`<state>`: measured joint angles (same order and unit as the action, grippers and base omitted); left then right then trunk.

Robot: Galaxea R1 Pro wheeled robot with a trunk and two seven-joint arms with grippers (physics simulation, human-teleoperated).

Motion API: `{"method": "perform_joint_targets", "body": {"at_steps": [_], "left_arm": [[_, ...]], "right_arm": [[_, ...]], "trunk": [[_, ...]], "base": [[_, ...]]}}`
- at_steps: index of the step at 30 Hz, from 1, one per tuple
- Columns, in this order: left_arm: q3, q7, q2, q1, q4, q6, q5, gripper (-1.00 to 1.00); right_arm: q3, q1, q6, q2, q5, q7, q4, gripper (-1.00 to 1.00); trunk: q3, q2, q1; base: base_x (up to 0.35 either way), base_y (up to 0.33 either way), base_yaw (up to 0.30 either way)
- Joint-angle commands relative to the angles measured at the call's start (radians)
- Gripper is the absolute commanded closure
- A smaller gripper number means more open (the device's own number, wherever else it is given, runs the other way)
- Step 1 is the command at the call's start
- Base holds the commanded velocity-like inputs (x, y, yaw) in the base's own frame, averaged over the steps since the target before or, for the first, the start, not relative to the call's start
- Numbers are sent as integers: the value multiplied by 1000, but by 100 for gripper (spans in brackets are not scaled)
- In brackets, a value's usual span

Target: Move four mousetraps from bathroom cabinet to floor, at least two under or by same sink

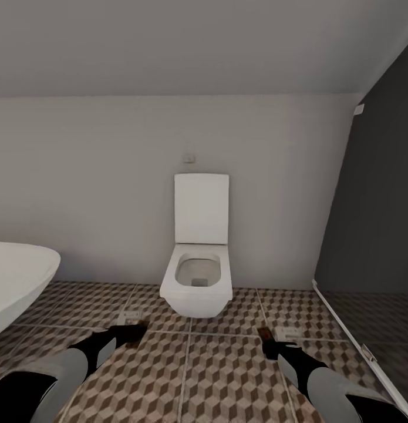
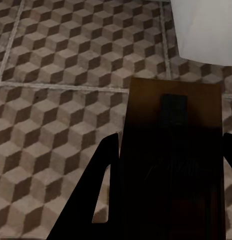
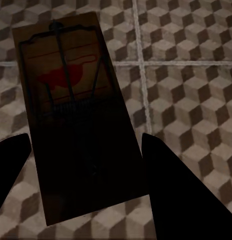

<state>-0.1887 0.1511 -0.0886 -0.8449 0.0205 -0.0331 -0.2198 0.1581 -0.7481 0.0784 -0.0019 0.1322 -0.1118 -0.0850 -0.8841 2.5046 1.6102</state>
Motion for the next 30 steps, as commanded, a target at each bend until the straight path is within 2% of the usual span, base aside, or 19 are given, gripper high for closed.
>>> {"method": "perform_joint_targets", "body": {"at_steps": [1,11,25,30], "left_arm": [[-8,1,0,0,1,-3,-9,100],[-7,1,0,0,2,3,-9,100],[-7,1,0,0,3,5,-9,100],[-8,1,0,0,3,5,-9,100]], "right_arm": [[8,0,6,0,10,-2,-2,100],[8,0,6,0,10,-2,-1,100],[8,0,6,0,10,-2,-1,100],[8,0,6,0,10,-2,-2,100]], "trunk": [[-5,1,0],[-44,3,5],[-44,3,5],[-63,4,7]], "base": [[0,0,0],[0,0,0],[0,0,0],[0,0,0]]}}
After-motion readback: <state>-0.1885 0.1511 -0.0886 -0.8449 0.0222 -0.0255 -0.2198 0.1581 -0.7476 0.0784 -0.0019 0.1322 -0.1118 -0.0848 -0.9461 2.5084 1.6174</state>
